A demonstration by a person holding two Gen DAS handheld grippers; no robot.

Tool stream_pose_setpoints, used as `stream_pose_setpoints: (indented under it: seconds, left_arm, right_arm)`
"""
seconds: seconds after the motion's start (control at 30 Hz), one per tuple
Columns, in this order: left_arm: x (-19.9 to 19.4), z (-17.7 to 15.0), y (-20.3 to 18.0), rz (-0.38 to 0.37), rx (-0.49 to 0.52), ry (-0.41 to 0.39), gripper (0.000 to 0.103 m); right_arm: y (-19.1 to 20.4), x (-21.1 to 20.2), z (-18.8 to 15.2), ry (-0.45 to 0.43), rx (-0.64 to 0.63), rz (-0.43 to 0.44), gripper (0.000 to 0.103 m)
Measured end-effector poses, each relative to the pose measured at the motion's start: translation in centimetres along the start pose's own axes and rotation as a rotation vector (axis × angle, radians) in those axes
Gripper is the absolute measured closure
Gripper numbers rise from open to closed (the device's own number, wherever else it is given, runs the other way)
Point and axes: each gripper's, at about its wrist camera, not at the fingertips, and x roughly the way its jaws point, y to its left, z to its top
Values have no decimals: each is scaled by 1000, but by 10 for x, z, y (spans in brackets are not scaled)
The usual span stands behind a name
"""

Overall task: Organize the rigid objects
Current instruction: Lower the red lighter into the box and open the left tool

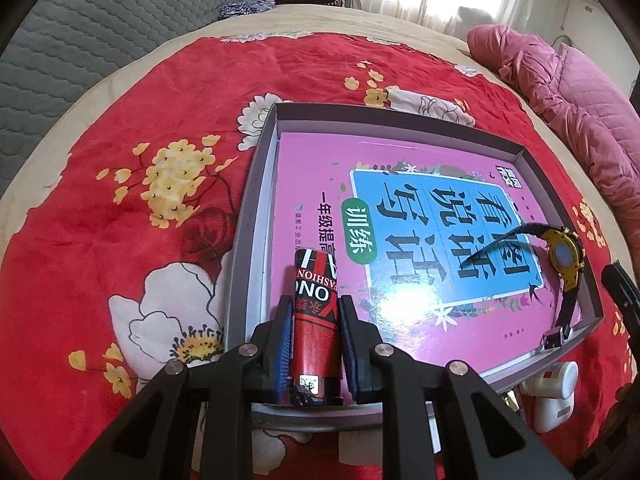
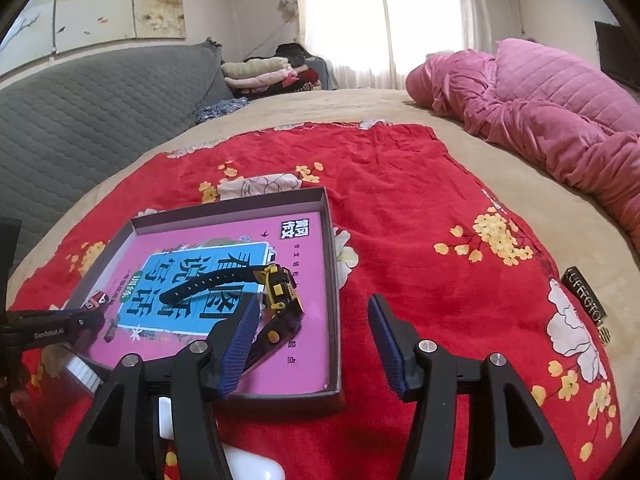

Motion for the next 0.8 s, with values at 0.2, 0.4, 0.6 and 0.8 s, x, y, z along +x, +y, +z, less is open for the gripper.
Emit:
stream_pose_setpoints:
  seconds: [0.2,0.4,0.6,0.8]
  left_arm:
    - [-1,-1,0,-9,5,-7,81]
    - [-1,-1,1,-20,5,-12,81]
    - [0,1,2,-30,-8,-15,81]
    - [0,2,3,-48,-18,-18,80]
  right_arm:
    - [5,-3,-1,-10,-24,0,44]
    - [7,-1,-2,-6,-30,4,44]
    - [5,1,-2,-5,-18,2,43]
    - [1,3,-1,-6,-9,1,38]
